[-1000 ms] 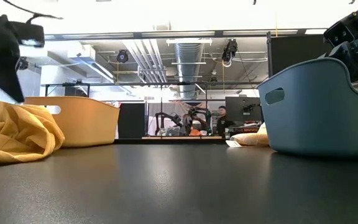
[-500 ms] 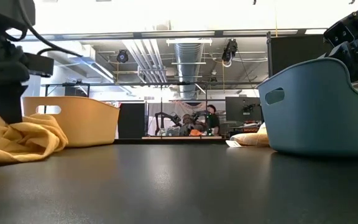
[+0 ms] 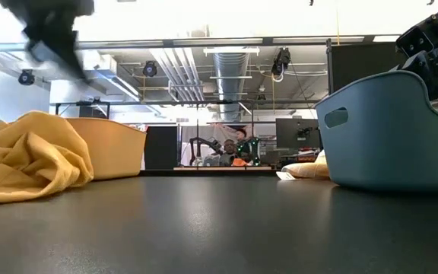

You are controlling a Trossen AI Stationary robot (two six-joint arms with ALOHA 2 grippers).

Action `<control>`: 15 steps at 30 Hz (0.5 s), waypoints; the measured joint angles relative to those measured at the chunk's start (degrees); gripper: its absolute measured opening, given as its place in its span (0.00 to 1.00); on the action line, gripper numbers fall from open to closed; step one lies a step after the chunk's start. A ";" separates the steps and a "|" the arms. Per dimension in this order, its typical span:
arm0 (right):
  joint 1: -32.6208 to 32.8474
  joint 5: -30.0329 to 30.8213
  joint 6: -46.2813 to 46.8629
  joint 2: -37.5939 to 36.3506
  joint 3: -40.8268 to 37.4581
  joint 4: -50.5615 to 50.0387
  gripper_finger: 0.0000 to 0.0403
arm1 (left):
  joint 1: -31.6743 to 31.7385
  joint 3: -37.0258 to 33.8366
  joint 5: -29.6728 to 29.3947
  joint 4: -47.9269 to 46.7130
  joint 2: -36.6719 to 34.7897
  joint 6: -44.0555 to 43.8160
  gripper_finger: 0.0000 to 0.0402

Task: Sort towels by color in basket
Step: Put the top yellow microfiber cloth into the yellow bin

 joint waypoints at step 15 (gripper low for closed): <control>-0.01 0.01 0.00 0.00 -0.02 0.00 0.03 | 1.26 16.10 -5.93 -12.22 0.52 4.00 0.04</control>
